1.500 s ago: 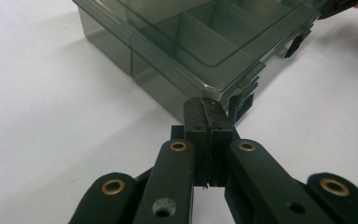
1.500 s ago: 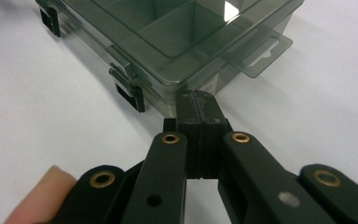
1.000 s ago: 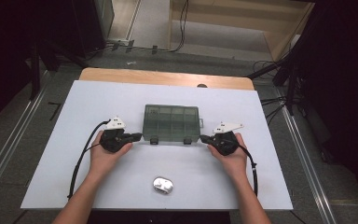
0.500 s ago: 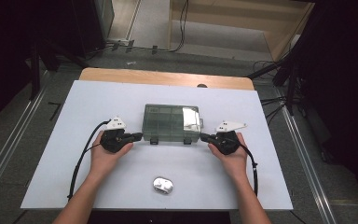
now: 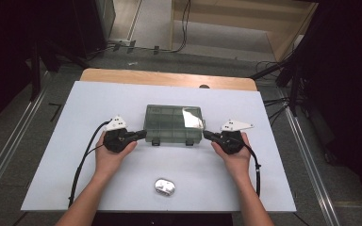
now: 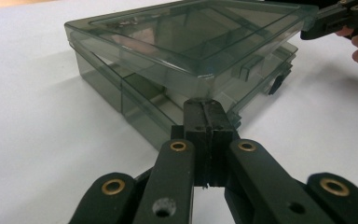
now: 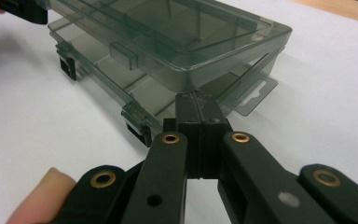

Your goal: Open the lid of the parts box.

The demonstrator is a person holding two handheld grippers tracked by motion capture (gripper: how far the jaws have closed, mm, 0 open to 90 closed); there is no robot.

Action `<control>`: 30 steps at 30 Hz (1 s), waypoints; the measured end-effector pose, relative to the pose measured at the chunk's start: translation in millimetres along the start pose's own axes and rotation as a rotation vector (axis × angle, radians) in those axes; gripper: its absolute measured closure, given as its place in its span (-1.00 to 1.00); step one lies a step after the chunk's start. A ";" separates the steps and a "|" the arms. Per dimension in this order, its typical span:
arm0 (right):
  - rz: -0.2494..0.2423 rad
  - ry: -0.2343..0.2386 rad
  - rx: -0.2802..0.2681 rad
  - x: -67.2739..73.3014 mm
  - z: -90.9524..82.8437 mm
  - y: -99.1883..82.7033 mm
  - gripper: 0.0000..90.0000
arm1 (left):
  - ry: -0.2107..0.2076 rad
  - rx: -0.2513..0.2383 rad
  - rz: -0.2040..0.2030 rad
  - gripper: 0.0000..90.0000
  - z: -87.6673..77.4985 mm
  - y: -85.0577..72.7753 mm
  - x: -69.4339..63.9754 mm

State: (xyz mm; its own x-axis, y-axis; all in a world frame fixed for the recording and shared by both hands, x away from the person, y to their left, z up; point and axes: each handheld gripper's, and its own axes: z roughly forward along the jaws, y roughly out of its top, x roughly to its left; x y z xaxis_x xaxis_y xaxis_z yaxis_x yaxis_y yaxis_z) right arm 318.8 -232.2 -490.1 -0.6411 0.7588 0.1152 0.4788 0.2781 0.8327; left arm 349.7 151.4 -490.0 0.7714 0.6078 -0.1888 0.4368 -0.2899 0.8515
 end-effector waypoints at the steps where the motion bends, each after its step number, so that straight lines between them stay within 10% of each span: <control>1: 0.005 0.000 -0.008 -0.9 -0.5 0.1 0.96 | 0.002 0.000 -0.002 0.98 0.9 1.1 -0.6; 6: 0.046 0.008 -0.023 -5.6 -1.7 -0.4 0.96 | -0.021 -0.041 -0.064 0.98 4.5 8.1 1.9; 30: 0.026 0.031 -0.104 -14.2 -11.3 41.4 0.87 | 0.004 -0.126 -0.076 0.98 5.6 58.2 13.5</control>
State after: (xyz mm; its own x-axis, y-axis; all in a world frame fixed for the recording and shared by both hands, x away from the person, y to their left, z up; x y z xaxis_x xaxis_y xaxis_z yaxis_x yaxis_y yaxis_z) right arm 341.0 -238.1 -451.1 -0.6482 0.7459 0.1532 0.4317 0.1942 0.8809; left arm 388.1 138.7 -445.7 0.7362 0.6276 -0.2534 0.4325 -0.1482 0.8894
